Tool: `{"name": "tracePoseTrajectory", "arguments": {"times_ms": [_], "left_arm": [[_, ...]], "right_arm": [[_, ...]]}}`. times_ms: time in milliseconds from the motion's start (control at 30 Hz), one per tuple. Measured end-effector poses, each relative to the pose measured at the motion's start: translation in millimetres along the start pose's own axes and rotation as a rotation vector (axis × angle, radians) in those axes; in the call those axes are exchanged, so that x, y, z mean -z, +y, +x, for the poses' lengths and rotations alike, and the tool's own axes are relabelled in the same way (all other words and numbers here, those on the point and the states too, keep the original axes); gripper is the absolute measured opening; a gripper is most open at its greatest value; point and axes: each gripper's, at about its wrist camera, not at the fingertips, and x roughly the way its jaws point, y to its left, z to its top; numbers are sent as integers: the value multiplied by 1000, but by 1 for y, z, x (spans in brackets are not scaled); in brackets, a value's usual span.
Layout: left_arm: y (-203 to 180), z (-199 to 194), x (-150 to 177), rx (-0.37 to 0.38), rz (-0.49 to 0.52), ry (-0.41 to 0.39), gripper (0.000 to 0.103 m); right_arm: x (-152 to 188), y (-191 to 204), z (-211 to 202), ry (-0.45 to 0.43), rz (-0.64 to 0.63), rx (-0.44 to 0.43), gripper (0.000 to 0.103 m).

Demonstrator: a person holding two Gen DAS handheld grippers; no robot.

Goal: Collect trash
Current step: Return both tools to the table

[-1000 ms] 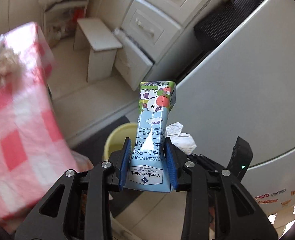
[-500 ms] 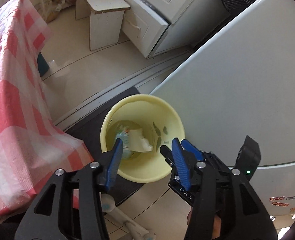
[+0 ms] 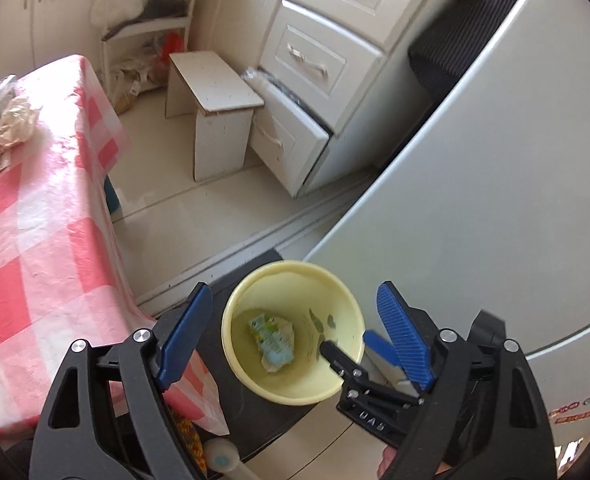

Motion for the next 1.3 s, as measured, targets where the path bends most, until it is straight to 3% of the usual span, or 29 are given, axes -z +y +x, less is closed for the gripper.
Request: {"name": "tracePoseTrajectory", "arguments": {"times_ms": [167, 233, 300, 433, 533, 667, 767, 967, 1133, 1233, 1300], "left_arm": [[15, -37, -1, 31, -66, -143, 82], [36, -68, -4, 85, -138, -244, 82], [56, -96, -10, 75, -182, -325, 82], [124, -156, -22, -51, -258, -461, 83], [178, -183, -21, -183, -300, -495, 83], [253, -200, -13, -380, -332, -456, 83], [301, -202, -21, -496, -302, -376, 83], [345, -168, -34, -647, -88, -204, 83], [357, -133, -53, -774, 99, -128, 82], [366, -116, -62, -807, 178, -85, 68], [376, -108, -69, -777, 192, -62, 46]], "right_arm": [[-3, 14, -9, -23, -27, -6, 65], [-5, 20, -14, -40, -47, -6, 65], [-7, 26, -17, -48, -68, -5, 65], [-13, 40, -21, -59, -98, -18, 65], [-25, 57, -24, -72, -124, -44, 65], [-46, 97, -23, -85, -205, -86, 66], [-59, 141, -16, -78, -311, -133, 68], [-62, 239, 17, -27, -532, -243, 73], [-49, 296, 51, 0, -706, -245, 74], [-41, 321, 68, -11, -824, -218, 74], [-34, 339, 79, -24, -911, -197, 74]]}}
